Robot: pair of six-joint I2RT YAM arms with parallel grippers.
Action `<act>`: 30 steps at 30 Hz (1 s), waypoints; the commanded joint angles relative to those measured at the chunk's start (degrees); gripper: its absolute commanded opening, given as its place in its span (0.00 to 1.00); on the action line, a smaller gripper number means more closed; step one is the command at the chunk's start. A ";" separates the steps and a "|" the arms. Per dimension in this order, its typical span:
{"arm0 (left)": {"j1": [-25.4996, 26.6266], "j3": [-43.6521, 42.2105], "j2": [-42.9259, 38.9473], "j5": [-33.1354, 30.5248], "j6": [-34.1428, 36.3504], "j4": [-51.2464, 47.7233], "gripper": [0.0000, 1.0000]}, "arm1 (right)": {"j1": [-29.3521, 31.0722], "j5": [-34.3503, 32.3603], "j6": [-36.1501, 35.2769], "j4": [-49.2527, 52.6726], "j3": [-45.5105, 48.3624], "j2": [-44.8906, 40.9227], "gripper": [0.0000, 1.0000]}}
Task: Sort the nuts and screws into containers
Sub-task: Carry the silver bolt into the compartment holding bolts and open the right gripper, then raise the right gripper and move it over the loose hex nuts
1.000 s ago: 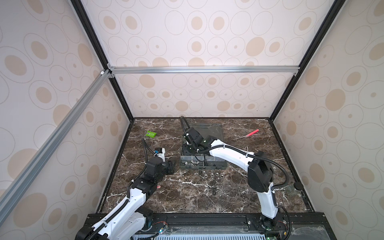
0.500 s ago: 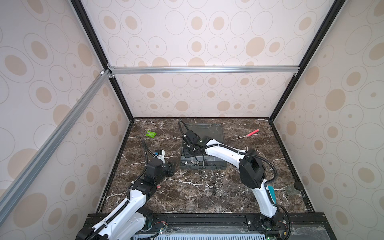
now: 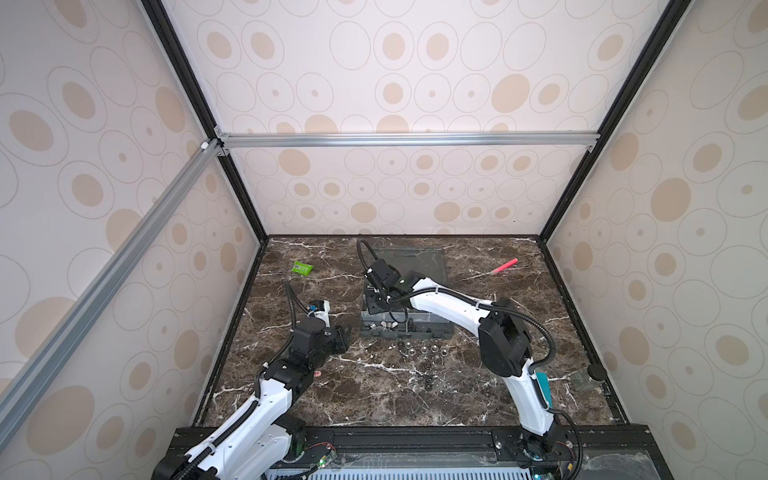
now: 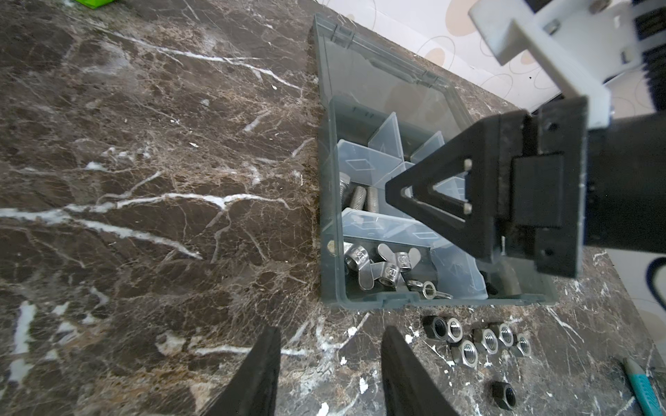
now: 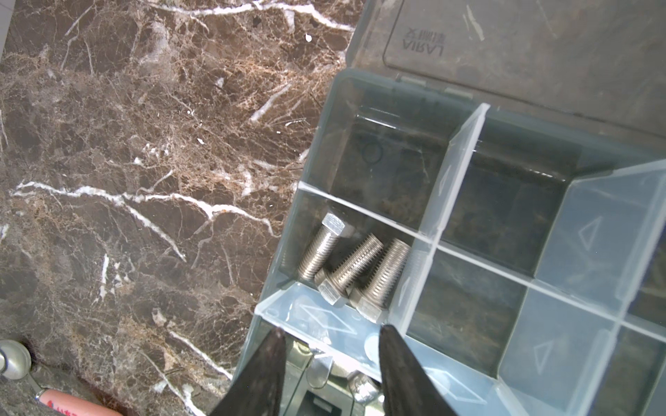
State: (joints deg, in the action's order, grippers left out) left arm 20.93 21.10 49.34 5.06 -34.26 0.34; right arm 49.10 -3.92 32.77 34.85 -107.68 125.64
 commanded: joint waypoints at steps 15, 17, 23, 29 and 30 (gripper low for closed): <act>-0.56 0.86 1.94 0.90 -0.72 1.51 0.46 | -0.31 -1.34 2.53 -2.60 6.77 -7.42 0.47; -0.58 1.00 2.40 1.80 -0.71 1.96 0.46 | -0.30 -1.33 2.94 -3.38 7.92 -8.17 0.47; -0.57 1.22 3.87 3.06 -0.54 2.56 0.45 | -0.34 -1.24 4.08 -5.07 11.96 -11.21 0.47; -0.54 1.09 3.62 3.28 -0.46 2.74 0.44 | -0.45 -1.94 4.54 -5.88 15.67 -14.86 0.47; -0.60 1.05 3.53 3.28 -0.45 2.78 0.45 | -0.43 -2.10 4.65 -5.90 16.23 -15.43 0.47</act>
State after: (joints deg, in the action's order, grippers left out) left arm 20.91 21.08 53.08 7.88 -34.61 1.89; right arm 49.08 -4.78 36.42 29.56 -92.58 113.25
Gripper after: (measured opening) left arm 0.446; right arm 0.471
